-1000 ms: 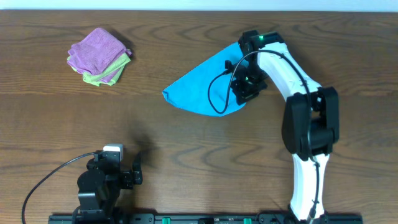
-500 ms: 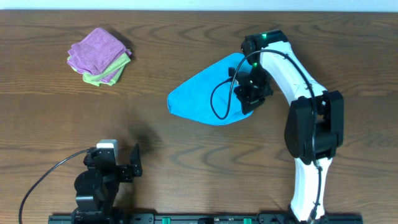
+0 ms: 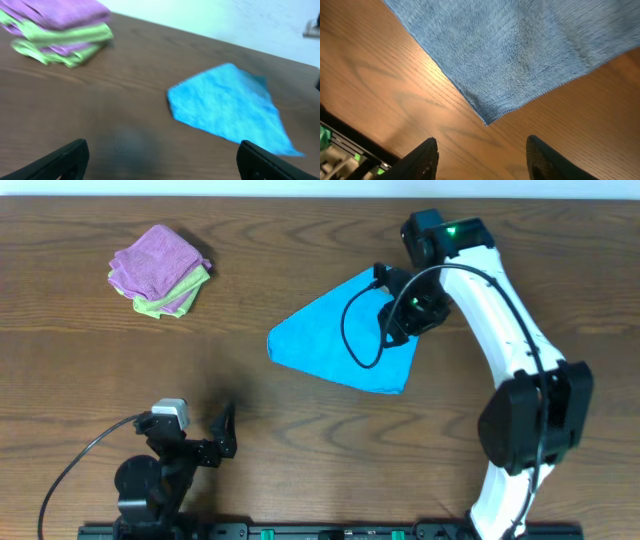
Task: Fold the cloth
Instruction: 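Reach the left gripper to the cloth's left corner and grasp it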
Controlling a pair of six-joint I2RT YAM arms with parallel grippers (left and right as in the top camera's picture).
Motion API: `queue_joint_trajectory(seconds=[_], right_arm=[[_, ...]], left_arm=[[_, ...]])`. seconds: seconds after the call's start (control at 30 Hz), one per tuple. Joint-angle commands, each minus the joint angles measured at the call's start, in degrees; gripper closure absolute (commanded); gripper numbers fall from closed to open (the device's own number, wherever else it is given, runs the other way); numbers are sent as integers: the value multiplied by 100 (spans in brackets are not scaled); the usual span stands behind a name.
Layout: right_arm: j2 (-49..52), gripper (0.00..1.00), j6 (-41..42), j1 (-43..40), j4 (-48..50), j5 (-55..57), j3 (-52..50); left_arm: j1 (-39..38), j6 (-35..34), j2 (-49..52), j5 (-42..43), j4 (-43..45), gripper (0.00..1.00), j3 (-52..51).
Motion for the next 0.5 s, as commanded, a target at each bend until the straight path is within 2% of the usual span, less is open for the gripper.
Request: queue_joint_trajectory(seconds=[0.0, 0.23, 0.47], right_arm=[[-339, 42, 2, 35, 129, -175, -11], [-999, 41, 37, 13, 577, -442, -372], [-2310, 41, 658, -184, 1751, -553, -2332]], left_arm=[[-22, -280, 483, 417, 9, 4, 481], [-22, 92, 2809, 575, -358, 5, 2039], [-22, 160, 5416, 1040, -1182, 5, 3958]])
